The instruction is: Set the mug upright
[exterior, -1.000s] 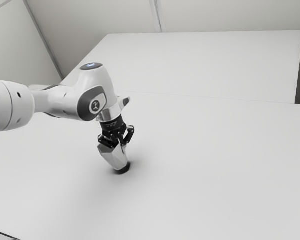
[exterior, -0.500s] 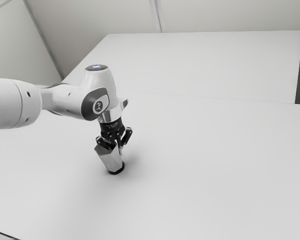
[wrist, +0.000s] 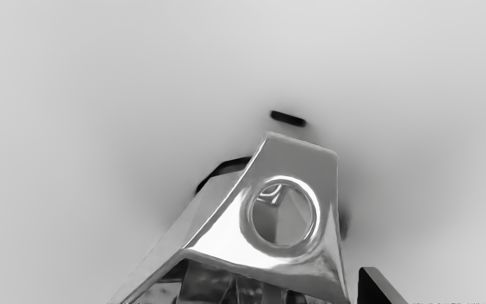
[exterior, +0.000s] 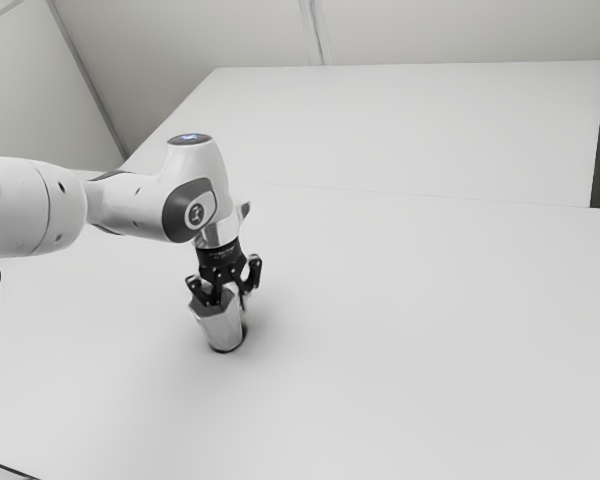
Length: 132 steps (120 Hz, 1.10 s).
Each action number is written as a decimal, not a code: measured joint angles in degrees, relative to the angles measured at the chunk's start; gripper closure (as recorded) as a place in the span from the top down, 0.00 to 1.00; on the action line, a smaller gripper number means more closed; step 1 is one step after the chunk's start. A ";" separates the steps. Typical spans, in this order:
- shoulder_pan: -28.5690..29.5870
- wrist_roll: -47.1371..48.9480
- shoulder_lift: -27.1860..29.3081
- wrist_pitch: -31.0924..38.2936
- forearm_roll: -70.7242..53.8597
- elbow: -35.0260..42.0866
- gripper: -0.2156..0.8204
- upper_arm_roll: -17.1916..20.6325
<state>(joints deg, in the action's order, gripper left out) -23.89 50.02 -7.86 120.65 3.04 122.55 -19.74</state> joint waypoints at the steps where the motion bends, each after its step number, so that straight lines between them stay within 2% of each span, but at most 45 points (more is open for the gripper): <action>1: 0.00 -0.02 0.00 -0.03 0.02 -0.09 0.34 -0.01; 19: -0.03 -0.30 0.33 -1.04 0.22 -1.44 0.57 -0.11; 43: -0.01 -0.85 1.33 -3.43 0.28 -3.16 0.70 -0.19; 74: 0.57 -3.96 5.09 -7.70 -0.22 -6.83 0.77 0.21; 76: 1.35 -4.43 5.48 -8.04 -0.35 -7.09 0.77 0.93; 84: 8.40 -6.57 7.08 -9.19 -1.14 -8.17 0.77 7.74; 91: 10.79 -9.20 8.16 -10.05 -2.16 -9.77 0.78 9.79; 104: 10.38 -15.68 9.21 -11.50 -3.38 -13.80 0.78 8.57; 132: 12.30 -27.68 9.03 -19.86 -4.42 -26.12 0.79 7.63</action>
<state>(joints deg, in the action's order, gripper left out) -11.59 22.33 1.17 100.79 -1.38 96.43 -12.11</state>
